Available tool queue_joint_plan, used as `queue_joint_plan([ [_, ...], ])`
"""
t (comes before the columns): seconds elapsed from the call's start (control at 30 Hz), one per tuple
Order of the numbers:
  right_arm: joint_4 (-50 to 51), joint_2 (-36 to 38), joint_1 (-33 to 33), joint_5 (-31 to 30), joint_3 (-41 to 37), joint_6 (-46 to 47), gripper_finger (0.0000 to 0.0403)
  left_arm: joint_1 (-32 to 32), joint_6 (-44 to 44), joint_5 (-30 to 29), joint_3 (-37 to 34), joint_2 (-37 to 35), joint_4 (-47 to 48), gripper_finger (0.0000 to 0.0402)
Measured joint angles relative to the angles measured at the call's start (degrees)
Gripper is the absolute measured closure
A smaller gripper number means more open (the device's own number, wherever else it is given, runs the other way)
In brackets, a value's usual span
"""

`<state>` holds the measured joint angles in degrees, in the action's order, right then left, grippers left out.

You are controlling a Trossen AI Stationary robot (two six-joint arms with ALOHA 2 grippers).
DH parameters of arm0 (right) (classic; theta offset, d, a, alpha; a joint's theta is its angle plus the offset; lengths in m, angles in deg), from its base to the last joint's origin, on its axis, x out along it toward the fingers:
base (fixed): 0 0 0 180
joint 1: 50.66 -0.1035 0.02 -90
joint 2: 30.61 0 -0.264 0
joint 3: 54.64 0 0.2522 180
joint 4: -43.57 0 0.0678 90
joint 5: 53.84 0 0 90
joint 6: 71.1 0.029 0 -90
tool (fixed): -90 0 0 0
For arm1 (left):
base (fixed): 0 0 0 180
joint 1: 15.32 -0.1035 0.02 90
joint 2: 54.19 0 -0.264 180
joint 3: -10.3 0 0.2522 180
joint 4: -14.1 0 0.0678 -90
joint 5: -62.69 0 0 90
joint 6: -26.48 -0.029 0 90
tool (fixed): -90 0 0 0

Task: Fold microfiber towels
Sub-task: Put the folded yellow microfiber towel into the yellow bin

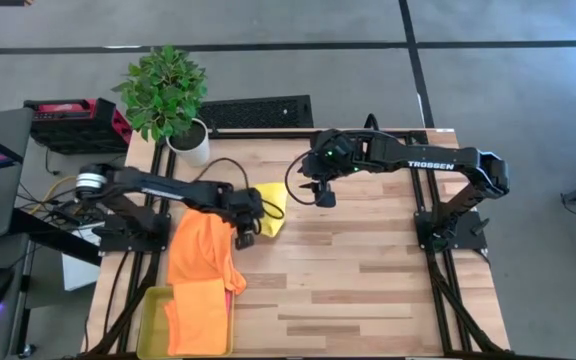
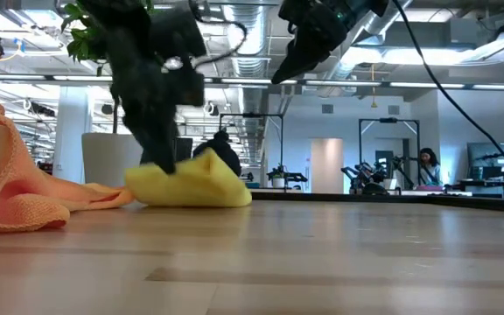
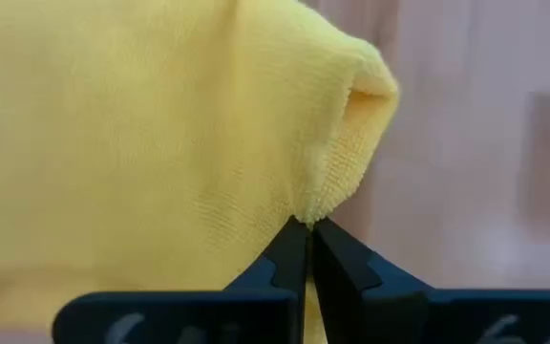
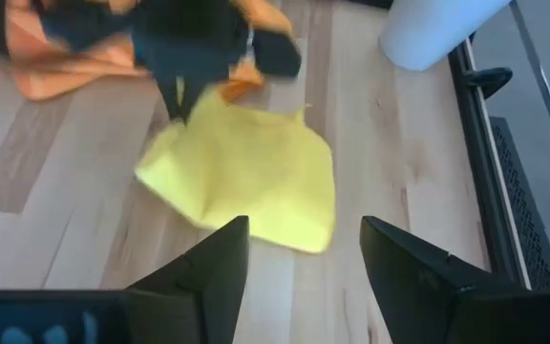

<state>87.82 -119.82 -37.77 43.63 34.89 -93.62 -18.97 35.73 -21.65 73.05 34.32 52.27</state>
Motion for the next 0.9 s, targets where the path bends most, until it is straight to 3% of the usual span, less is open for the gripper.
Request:
queue_joint_plan([
  [0.17,0.95,0.0,0.0,0.0,0.0,-0.38,0.0178,3.45,10.13,3.13,-0.03,-8.93,5.28,0.0401],
  [0.4,3.24,-0.02,0.0,0.01,0.02,-0.43,0.0178,12.5,23.52,3.18,-0.02,-18.52,12.73,0.0401],
  [0.63,3.89,-0.02,0.0,0.13,0.02,-0.35,0.0178,24.78,37.6,3.13,-0.02,-22.12,14.44,0.0401],
  [0.9,3.57,-0.02,0.0,0.15,0.02,5.94,0.0178,40.33,53.83,2.56,0.07,-23.4,14.38,0.0401],
])
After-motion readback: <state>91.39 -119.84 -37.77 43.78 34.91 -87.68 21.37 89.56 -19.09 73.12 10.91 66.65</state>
